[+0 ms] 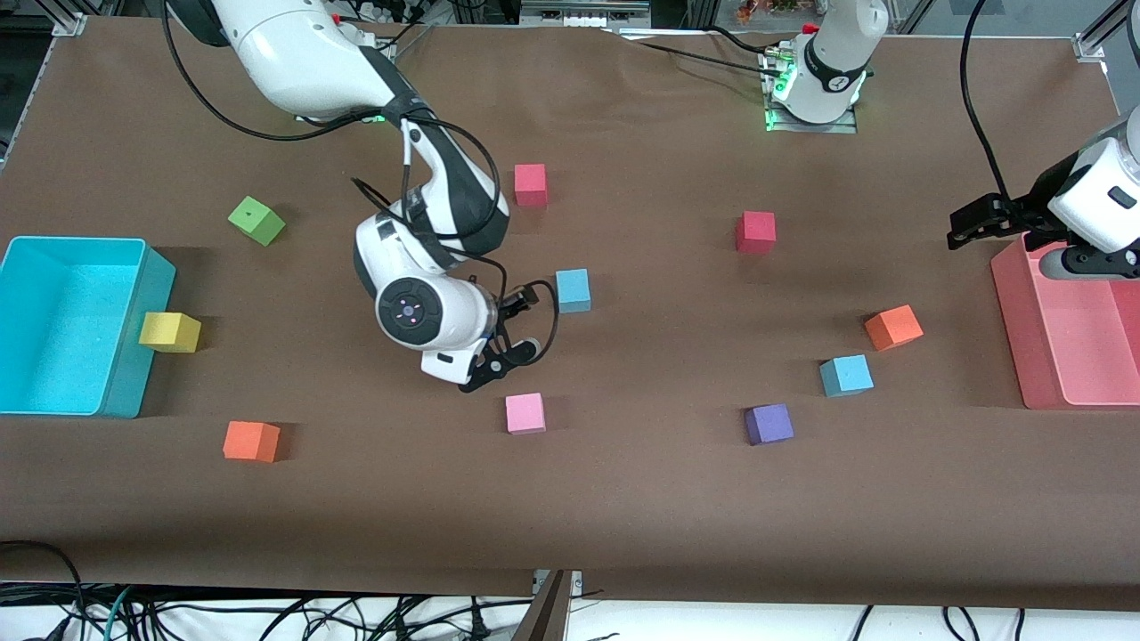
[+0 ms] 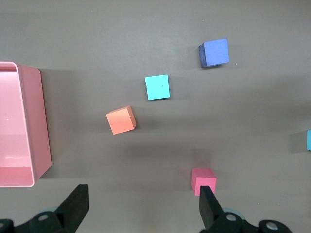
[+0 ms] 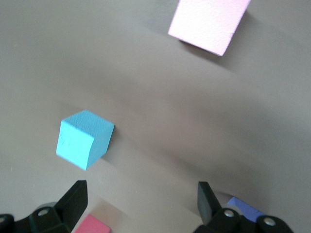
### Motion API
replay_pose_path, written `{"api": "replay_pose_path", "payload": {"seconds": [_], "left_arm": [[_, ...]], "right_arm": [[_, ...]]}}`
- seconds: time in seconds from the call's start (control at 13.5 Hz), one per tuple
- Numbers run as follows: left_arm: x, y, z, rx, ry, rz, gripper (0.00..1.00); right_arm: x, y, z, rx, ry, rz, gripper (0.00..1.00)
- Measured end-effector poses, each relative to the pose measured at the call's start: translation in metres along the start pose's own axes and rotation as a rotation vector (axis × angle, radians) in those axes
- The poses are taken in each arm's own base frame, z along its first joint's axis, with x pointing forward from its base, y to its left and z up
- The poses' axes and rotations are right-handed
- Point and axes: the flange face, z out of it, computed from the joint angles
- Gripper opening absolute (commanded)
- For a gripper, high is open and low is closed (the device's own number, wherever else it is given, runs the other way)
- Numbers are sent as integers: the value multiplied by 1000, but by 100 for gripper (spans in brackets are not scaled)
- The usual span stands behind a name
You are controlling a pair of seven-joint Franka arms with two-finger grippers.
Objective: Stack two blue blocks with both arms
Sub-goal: 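Lower the cube beside the purple cube and open the right gripper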
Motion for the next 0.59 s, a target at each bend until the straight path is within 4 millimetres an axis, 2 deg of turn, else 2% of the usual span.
{"api": "replay_pose_path", "payload": {"seconds": [0.22, 0.37, 0.52, 0.59], "left_arm": [[0, 0, 1, 0, -2, 0, 100], [1, 0, 2, 0, -3, 0, 100], [1, 0, 2, 0, -4, 0, 100], [1, 0, 2, 0, -4, 0, 100]], "right_arm": [[-15, 13, 0, 131, 110, -167, 100], [-35, 24, 12, 124, 193, -278, 100], [-51, 17, 34, 93, 277, -357, 100], [-56, 5, 46, 81, 324, -377, 100]]}}
